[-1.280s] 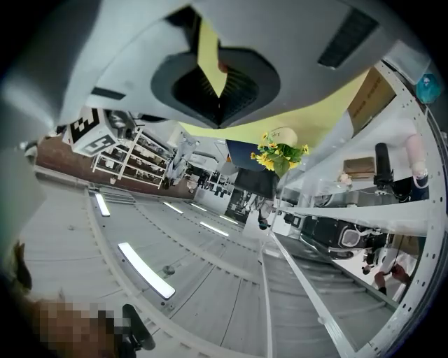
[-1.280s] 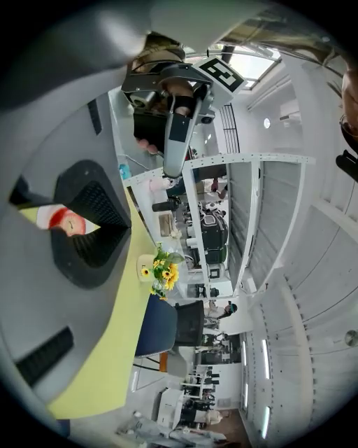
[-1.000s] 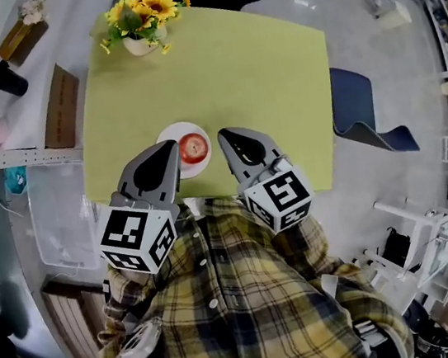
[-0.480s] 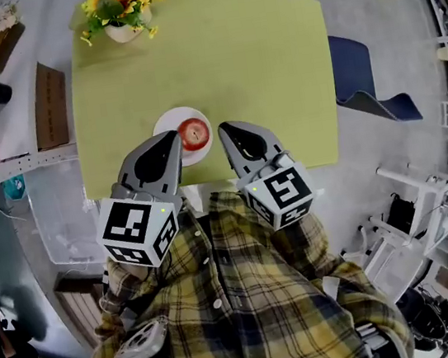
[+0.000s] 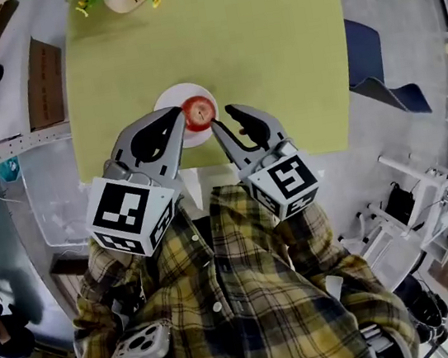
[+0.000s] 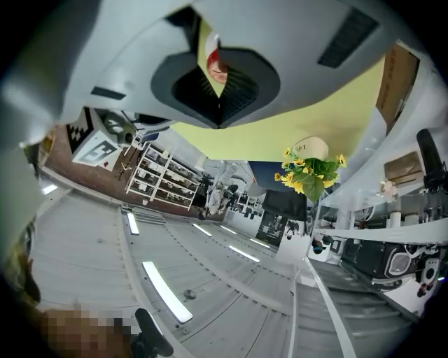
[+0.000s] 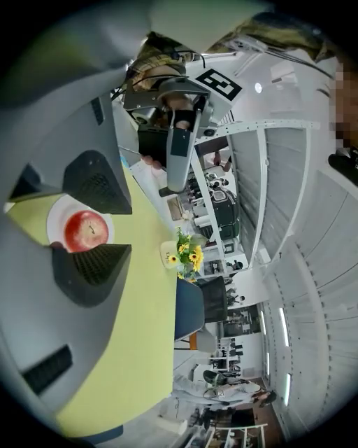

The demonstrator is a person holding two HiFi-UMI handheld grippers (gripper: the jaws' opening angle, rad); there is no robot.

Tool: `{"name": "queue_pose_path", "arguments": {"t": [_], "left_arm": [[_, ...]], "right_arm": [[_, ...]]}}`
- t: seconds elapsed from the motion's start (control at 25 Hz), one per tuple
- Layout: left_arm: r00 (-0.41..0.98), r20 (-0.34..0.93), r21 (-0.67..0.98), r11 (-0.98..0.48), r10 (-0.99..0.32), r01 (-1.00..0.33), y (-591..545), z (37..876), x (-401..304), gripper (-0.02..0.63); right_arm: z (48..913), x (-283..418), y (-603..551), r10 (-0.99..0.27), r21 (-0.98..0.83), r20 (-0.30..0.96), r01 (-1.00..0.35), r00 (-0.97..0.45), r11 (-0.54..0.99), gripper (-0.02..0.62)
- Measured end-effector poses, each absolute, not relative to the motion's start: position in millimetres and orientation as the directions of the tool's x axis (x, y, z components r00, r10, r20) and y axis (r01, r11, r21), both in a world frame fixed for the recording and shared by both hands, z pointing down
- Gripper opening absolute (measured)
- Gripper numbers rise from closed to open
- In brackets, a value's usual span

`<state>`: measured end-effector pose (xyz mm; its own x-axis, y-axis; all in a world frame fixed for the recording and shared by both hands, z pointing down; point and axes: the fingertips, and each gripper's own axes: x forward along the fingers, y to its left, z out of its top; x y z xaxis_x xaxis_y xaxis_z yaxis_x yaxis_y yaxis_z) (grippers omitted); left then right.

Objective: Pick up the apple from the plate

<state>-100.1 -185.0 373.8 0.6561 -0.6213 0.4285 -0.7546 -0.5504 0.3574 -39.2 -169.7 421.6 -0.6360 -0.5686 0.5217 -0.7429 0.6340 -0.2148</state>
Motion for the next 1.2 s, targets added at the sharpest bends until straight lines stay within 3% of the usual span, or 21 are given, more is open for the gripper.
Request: {"name": "queue_pose_path", "arguments": {"t": [0.68,1.2], "left_arm": [[0.603,0.441,0.373,-0.476,-0.664,-0.797,-193,413,-100,0.006],[0.583,0.485,0.435,-0.399,-0.652,-0.807,-190,457,-113,0.006]], "right_arm": [[487,-61,-157,-0.408,-0.225,0.626,-0.655,-0.665,0.722,0.362],[544,-69,-169,-0.361,-0.242,0.692,-0.672,-0.625,0.7,0.376]]}}
